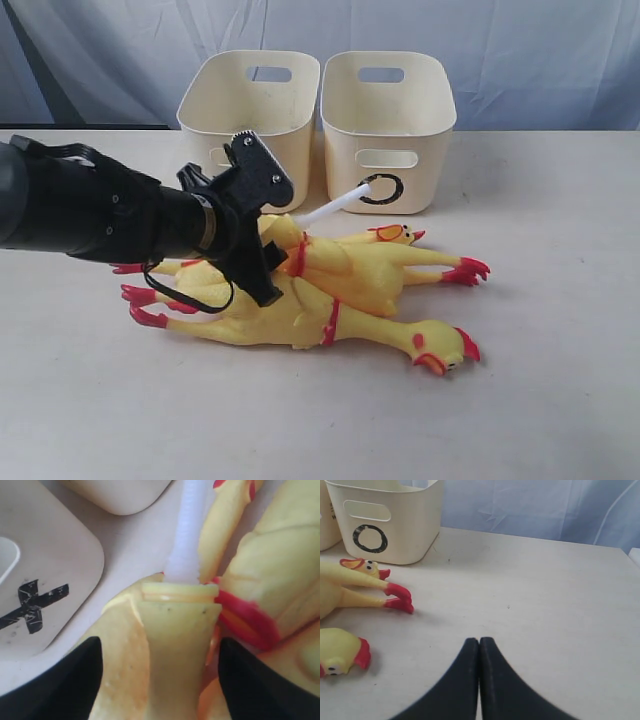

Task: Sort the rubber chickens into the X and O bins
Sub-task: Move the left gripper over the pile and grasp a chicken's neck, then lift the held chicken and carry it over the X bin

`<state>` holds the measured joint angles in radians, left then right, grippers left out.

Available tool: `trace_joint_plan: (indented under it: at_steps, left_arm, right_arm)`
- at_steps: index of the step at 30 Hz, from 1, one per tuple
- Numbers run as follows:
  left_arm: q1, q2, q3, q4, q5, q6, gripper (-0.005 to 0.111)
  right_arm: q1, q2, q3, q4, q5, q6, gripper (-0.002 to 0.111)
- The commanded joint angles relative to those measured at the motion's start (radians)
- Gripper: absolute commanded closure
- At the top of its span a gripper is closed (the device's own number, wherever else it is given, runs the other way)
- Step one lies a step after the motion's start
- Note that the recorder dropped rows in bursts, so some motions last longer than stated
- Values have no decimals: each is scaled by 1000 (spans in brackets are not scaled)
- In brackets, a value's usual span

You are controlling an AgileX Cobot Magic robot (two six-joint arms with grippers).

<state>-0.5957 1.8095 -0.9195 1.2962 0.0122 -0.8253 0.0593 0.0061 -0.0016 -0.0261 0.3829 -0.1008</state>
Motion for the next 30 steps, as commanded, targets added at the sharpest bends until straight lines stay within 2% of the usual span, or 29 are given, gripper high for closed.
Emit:
trace_joint_plan:
  at_steps: [1,4,11,20,26,27,30]
  left_arm:
    - [-5,30,10,23,-34,-3,43]
    - [-5,30,10,45,-34,0,45]
    - [-5,30,10,51,-56,0,65]
    - [-5,30,10,90,-56,0,68]
    - [-5,23,10,92,-23,0,95]
    - [-5,11,10,92,9,0,103]
    - [-5,-23,10,98,33,0,107]
  right_arm:
    - [1,-6,2,-2,-5,-2,108]
    - [1,-6,2,-2,-5,-2,108]
    - [1,-6,2,-2,-5,-2,108]
    - [1,-6,2,-2,-5,-2,108]
    - [1,-6,2,0,-5,-2,108]
    - [1,-6,2,1,-7,-2,108]
    - [1,-6,2,1,-8,-2,108]
